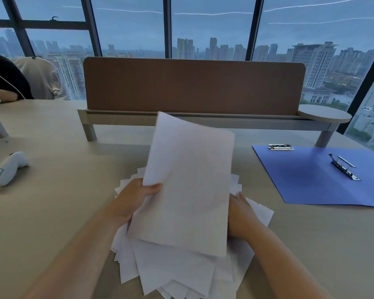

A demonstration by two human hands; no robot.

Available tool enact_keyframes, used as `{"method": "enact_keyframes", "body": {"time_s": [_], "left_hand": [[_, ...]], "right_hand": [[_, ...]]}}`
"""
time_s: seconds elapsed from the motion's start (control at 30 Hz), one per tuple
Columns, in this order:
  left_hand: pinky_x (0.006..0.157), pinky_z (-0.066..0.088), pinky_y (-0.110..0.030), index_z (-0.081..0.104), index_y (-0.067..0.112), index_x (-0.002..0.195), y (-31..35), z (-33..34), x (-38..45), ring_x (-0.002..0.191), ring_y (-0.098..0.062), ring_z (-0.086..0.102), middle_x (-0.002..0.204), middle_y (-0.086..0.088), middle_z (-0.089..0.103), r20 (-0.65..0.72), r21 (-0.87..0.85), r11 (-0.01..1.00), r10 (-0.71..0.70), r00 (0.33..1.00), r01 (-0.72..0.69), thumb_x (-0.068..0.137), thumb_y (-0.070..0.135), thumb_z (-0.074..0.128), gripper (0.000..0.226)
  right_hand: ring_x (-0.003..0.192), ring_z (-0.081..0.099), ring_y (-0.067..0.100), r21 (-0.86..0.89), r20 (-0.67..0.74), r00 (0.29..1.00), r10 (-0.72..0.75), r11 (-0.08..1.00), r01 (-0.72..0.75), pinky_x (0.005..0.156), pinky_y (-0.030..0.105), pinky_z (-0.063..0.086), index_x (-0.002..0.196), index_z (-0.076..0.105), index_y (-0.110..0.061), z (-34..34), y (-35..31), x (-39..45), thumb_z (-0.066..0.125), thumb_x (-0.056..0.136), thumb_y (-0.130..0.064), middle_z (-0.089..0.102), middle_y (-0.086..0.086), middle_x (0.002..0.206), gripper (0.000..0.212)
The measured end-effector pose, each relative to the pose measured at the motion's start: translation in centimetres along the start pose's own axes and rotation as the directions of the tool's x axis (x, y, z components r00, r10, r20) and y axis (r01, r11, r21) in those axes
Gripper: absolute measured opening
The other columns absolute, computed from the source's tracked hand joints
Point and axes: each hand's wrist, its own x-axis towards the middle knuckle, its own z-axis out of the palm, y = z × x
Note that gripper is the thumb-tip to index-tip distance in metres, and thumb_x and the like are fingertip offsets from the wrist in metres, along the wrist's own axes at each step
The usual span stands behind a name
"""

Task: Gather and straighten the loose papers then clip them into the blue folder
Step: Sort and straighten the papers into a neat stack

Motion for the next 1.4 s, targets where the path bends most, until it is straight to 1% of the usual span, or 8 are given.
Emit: {"method": "enact_keyframes", "body": {"time_s": [0.43,0.53,0.73,0.97,1.07,1.1,1.2,1.4], "left_hand": [[0.054,0.053,-0.024,0.077,0.008,0.076,0.9,-2.1,0.1,0.059,-0.018,0.073,0.066,0.0,0.076,-0.217,0.346,0.936,0.016,0.976,0.062,0.079,0.024,0.081,0.017],[0.059,0.052,-0.028,0.073,0.004,0.094,0.4,-2.5,0.4,0.075,-0.024,0.072,0.088,-0.006,0.077,-0.31,0.091,0.994,-0.03,0.95,0.061,0.076,0.014,0.083,0.023],[0.073,0.056,-0.041,0.063,0.004,0.115,-0.4,-2.4,0.5,0.092,-0.031,0.069,0.108,-0.012,0.071,-0.264,-0.346,0.936,-0.159,0.951,0.061,0.078,-0.01,0.072,0.041],[0.077,0.056,-0.042,0.066,-0.004,0.11,-0.8,-1.6,0.7,0.095,-0.037,0.069,0.109,-0.02,0.072,-0.244,-0.297,0.945,-0.214,0.946,0.137,0.085,-0.007,0.064,0.025],[0.073,0.054,-0.038,0.067,0.003,0.103,-0.8,-1.3,0.8,0.088,-0.032,0.068,0.098,-0.012,0.072,-0.277,-0.276,0.954,-0.196,0.941,0.117,0.095,0.005,0.06,0.011],[0.073,0.054,-0.037,0.066,0.003,0.104,-0.8,-1.3,0.8,0.086,-0.031,0.068,0.097,-0.011,0.071,-0.29,-0.275,0.955,-0.193,0.937,0.112,0.096,0.008,0.06,0.011],[0.075,0.055,-0.04,0.067,0.001,0.105,-0.9,-1.8,1.0,0.088,-0.032,0.068,0.098,-0.014,0.071,-0.301,-0.281,0.952,-0.204,0.931,0.118,0.094,0.01,0.064,0.014],[0.064,0.054,-0.035,0.069,-0.004,0.096,-0.6,-2.2,0.8,0.077,-0.029,0.069,0.092,-0.015,0.072,-0.328,-0.279,0.951,-0.223,0.918,0.132,0.085,0.0,0.07,0.011]], "right_hand": [[0.149,0.025,0.022,0.352,-0.284,0.927,0.244,0.926,-0.135,0.12,0.045,0.022,0.15,0.03,-0.034,0.3,0.1,1.1,0.063,0.079,-0.044,0.027,-0.003,0.162,0.079],[0.107,0.056,0.022,0.657,-0.317,0.863,0.393,0.747,-0.1,0.08,0.035,0.048,0.111,0.058,-0.027,-0.8,-0.1,0.9,0.066,0.077,-0.039,0.061,-0.004,0.114,0.037],[0.122,0.057,0.023,0.978,0.015,0.86,0.51,0.172,-0.119,0.103,0.042,0.047,0.138,0.052,-0.026,-0.8,0.5,1.1,0.066,0.092,-0.028,0.054,-0.001,0.137,0.048],[0.089,0.069,0.029,0.924,0.235,0.877,0.42,-0.376,-0.067,0.074,0.04,0.058,0.125,0.055,-0.006,-1.5,0.3,0.8,0.065,0.093,-0.007,0.067,0.014,0.101,0.034],[0.073,0.067,0.026,0.965,0.202,0.908,0.367,-0.234,-0.12,0.071,0.037,0.053,0.093,0.048,-0.018,-1.0,0.0,0.6,0.068,0.09,-0.007,0.07,0.013,0.089,0.024],[0.076,0.069,0.026,0.982,0.184,0.92,0.345,-0.097,-0.16,0.074,0.037,0.054,0.131,0.038,0.0,-0.7,-0.1,0.8,0.07,0.089,-0.009,0.072,0.01,0.089,0.053],[0.082,0.076,0.022,0.938,0.132,0.954,0.27,0.278,-0.208,0.077,0.032,0.059,0.101,0.077,-0.02,-0.5,-0.8,0.3,0.069,0.088,-0.009,0.08,0.003,0.089,0.019],[0.081,0.076,0.02,0.895,0.083,0.955,0.286,0.4,-0.198,0.074,0.028,0.06,0.091,0.077,-0.022,-0.4,-0.8,0.4,0.064,0.091,-0.009,0.079,0.002,0.088,0.018]]}}
